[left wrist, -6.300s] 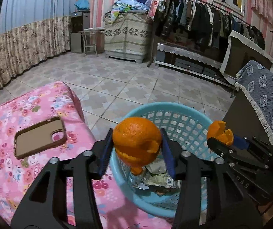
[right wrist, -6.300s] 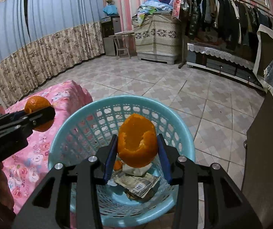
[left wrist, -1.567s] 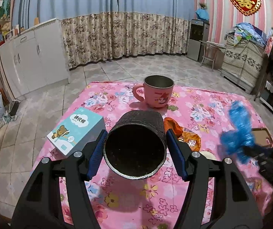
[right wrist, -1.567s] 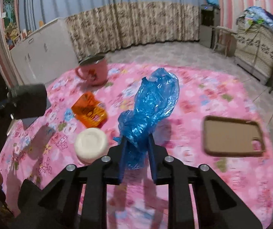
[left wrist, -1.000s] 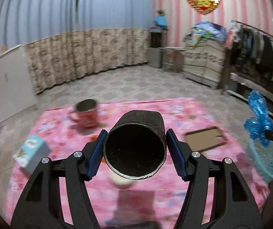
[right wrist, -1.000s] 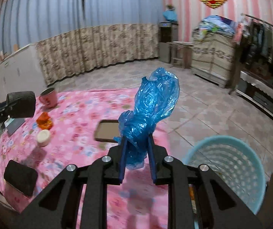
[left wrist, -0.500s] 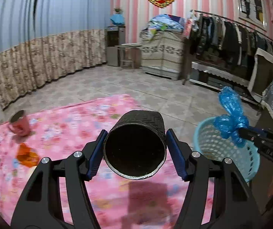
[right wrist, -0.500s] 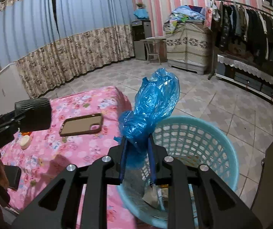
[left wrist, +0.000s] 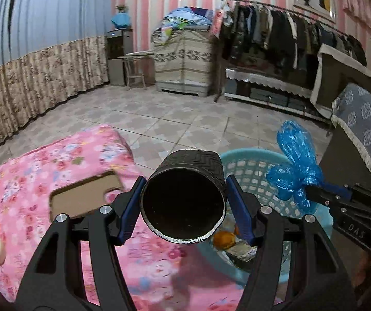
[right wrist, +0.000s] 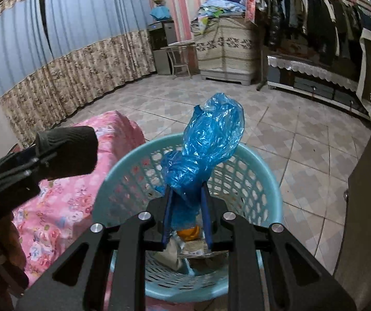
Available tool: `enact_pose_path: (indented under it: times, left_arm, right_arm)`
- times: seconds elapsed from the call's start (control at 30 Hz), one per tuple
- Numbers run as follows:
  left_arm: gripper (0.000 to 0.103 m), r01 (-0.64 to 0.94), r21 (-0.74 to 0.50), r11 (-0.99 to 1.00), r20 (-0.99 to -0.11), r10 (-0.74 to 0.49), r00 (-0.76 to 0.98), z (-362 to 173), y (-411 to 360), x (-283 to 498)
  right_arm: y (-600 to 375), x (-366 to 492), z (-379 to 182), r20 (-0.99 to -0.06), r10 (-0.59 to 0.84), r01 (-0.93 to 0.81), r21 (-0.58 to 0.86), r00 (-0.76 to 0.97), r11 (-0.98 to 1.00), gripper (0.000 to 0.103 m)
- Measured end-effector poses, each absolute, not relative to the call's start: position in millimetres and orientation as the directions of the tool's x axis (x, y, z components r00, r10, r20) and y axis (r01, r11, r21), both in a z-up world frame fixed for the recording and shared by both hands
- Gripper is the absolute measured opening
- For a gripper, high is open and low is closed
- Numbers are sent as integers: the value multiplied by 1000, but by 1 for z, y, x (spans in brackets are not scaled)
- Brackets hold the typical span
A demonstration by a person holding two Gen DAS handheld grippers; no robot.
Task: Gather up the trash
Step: 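Carry the black cup and blue bag to the basket and open both tools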
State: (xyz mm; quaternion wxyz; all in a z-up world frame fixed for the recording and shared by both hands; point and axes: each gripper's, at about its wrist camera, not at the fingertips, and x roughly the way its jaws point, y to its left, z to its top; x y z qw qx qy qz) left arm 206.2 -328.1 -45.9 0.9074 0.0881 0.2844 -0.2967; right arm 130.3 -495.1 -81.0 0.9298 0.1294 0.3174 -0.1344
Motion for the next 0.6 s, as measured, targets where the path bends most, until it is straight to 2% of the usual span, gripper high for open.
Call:
enact_pose_path:
  times: [0.4, 0.53, 0.6]
  left_arm:
    - [62, 623, -2, 782, -598, -500, 626, -55, -365, 209]
    - [78, 610, 29, 792, -588, -480, 651, -53, -363, 206]
    - [79, 605, 37, 795, -584, -474, 659, -50, -362, 206]
  right_arm:
    - [-512, 127, -91, -633, -173, 363, 183, 754, 913, 21]
    - [-511, 126, -90, -633, -173, 364, 184, 755, 913, 21]
    - [-511, 126, -91, -633, -173, 364, 184, 754, 913, 21]
